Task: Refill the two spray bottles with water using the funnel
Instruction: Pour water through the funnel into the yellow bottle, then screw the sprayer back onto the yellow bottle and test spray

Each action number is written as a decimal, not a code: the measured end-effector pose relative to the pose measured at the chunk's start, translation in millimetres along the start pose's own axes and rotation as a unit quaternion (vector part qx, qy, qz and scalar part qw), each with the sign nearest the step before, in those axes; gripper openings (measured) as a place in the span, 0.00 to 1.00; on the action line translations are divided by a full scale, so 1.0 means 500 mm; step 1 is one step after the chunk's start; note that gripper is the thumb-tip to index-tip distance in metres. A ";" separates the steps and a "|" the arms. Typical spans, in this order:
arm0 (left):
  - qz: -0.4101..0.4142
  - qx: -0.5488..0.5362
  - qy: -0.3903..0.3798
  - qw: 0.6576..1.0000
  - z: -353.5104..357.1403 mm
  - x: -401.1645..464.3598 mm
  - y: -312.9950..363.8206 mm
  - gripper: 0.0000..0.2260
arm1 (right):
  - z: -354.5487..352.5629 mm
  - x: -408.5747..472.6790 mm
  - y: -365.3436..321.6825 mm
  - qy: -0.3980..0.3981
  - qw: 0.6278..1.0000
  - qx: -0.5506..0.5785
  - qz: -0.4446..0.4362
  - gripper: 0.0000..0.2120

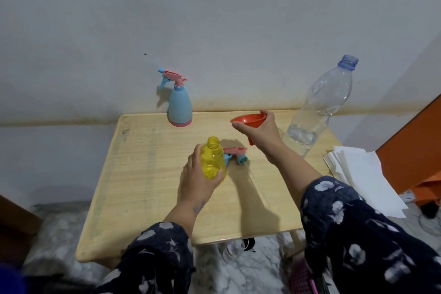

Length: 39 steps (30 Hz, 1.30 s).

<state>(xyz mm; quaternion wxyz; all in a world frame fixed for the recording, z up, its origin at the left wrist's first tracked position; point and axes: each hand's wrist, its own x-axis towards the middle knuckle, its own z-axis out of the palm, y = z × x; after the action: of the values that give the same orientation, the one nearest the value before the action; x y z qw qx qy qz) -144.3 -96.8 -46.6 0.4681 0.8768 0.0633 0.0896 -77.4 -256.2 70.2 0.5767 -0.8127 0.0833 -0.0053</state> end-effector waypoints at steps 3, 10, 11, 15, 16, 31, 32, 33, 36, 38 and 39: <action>0.002 0.003 0.001 1.000 0.003 0.001 -0.009 0.40 | -0.003 0.038 0.057 0.019 0.997 -0.054 0.059 0.52; 0.015 -0.024 0.012 1.000 0.013 0.008 -0.022 0.38 | 0.024 0.131 0.129 0.036 0.982 -0.135 0.129 0.48; 0.019 -0.027 0.013 0.999 0.014 0.009 -0.022 0.39 | 0.026 0.142 0.135 0.037 0.978 -0.151 0.139 0.47; 0.027 -0.041 0.018 0.999 0.017 0.010 -0.028 0.39 | 0.024 0.163 0.158 0.035 0.972 -0.169 0.159 0.49; 0.026 -0.041 0.020 0.999 0.018 0.010 -0.029 0.39 | 0.025 0.164 0.161 0.033 0.970 -0.176 0.162 0.51; 0.012 -0.037 0.017 0.999 0.023 0.014 -0.007 0.41 | 0.095 0.088 0.172 -0.107 0.883 -0.456 -0.038 0.20; 0.019 -0.034 0.012 0.999 0.022 0.013 -0.008 0.42 | 0.098 0.088 0.171 -0.103 0.884 -0.454 -0.032 0.19; 0.027 -0.030 0.008 0.999 0.019 0.013 -0.008 0.42 | 0.100 0.090 0.169 -0.100 0.886 -0.452 -0.024 0.19; 0.039 -0.026 -0.002 0.999 0.006 0.014 -0.002 0.42 | 0.095 0.096 0.159 -0.104 0.893 -0.439 -0.004 0.19; 0.036 -0.015 0.002 0.999 -0.006 0.019 0.007 0.43 | 0.086 0.098 0.146 -0.096 0.901 -0.423 -0.007 0.19; 0.035 -0.006 0.007 0.999 -0.013 0.022 0.012 0.43 | 0.081 0.100 0.137 -0.089 0.906 -0.413 -0.017 0.18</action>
<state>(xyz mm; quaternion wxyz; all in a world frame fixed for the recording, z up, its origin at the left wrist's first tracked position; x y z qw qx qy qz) -134.7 -92.6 -36.7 0.4694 0.8751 0.0352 0.1127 -32.9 -247.1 -12.2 0.1940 -0.9766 0.0125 0.0920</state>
